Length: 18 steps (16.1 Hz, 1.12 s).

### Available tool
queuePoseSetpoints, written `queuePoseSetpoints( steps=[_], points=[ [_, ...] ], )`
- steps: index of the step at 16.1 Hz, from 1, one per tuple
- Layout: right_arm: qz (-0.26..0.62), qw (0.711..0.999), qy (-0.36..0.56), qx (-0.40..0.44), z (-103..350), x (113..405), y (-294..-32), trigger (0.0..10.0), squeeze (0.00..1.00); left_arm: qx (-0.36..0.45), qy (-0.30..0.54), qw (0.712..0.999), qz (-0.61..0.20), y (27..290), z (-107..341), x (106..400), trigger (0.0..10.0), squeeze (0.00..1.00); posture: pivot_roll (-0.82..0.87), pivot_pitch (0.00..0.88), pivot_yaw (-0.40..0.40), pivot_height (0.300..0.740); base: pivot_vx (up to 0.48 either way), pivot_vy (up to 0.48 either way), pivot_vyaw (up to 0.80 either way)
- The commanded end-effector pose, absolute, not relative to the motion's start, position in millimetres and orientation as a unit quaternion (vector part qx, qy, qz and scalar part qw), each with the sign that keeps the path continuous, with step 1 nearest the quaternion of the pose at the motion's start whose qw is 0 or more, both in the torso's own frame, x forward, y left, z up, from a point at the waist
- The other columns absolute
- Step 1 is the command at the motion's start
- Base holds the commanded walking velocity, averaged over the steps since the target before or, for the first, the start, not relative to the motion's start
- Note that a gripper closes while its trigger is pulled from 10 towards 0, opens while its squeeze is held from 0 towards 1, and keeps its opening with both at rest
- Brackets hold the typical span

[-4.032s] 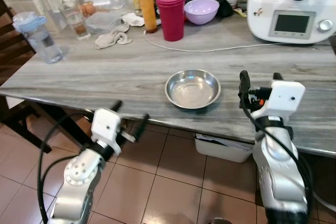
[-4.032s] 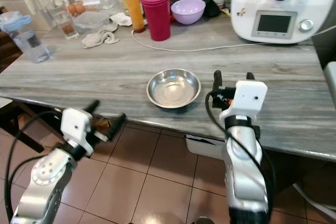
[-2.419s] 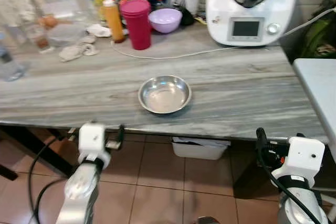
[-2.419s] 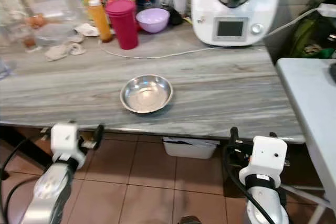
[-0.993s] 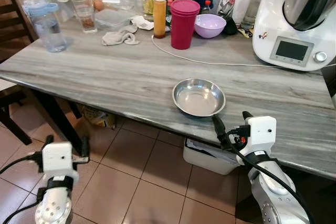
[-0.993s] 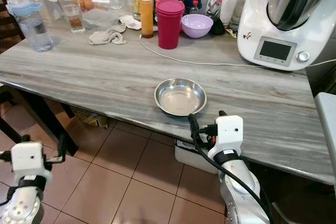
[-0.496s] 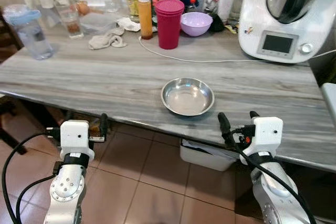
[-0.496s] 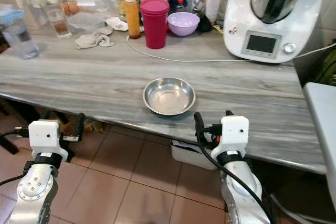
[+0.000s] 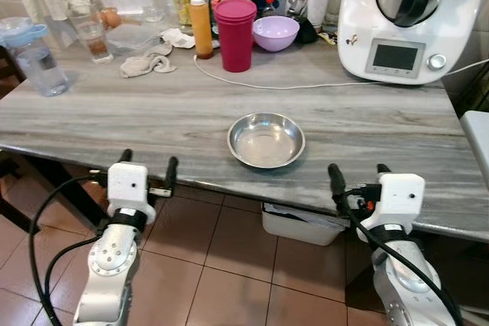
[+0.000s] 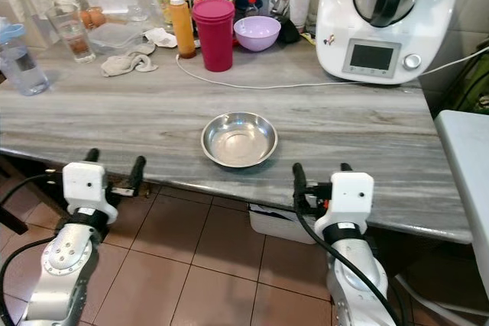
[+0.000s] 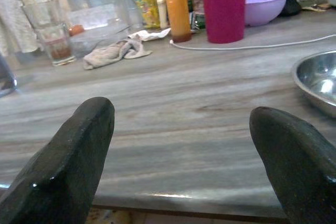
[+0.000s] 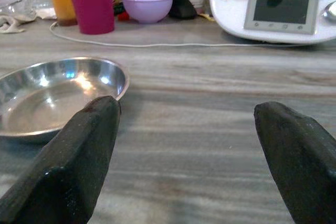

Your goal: Setting the table

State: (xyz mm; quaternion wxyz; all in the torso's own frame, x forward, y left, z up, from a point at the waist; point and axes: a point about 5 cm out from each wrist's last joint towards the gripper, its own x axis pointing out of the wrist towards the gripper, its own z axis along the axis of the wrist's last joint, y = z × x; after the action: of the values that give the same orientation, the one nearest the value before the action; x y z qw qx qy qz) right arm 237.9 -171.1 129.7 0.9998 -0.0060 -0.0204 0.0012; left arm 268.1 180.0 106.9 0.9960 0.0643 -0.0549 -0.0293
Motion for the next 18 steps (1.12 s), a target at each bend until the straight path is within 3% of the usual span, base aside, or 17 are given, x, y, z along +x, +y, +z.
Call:
queuePoseSetpoints(
  steps=[1, 5, 8, 18],
  points=[
    [-0.008, 0.999, -0.035, -0.011, 135.5, 235.7, -173.5, 10.0, 0.0, 0.064, -0.057, 0.996, -0.035, 178.3, 109.5, 270.1, 10.0, 0.0, -0.29, 0.057, 0.084, 0.74, 0.0, 0.0, 0.0],
    [-0.013, 0.999, -0.033, -0.011, 135.3, 235.6, -172.5, 10.0, 0.0, 0.058, -0.053, 0.996, -0.047, 170.2, 110.4, 276.9, 10.0, 0.0, -0.3, 0.057, 0.09, 0.74, 0.0, 0.0, 0.0],
    [-0.012, 0.999, -0.033, -0.013, 135.9, 237.3, -173.0, 10.0, 0.0, 0.059, -0.043, 0.996, -0.041, 169.1, 108.2, 279.2, 10.0, 0.0, -0.3, 0.059, 0.08, 0.74, 0.0, 0.0, -0.76],
    [-0.01, 0.999, -0.045, -0.021, 142.9, 249.7, -176.3, 10.0, 0.0, 0.064, -0.035, 0.997, -0.025, 165.6, 104.9, 285.2, 10.0, 0.0, -0.31, 0.045, 0.064, 0.74, -0.255, 0.0, -0.05]
  ],
)
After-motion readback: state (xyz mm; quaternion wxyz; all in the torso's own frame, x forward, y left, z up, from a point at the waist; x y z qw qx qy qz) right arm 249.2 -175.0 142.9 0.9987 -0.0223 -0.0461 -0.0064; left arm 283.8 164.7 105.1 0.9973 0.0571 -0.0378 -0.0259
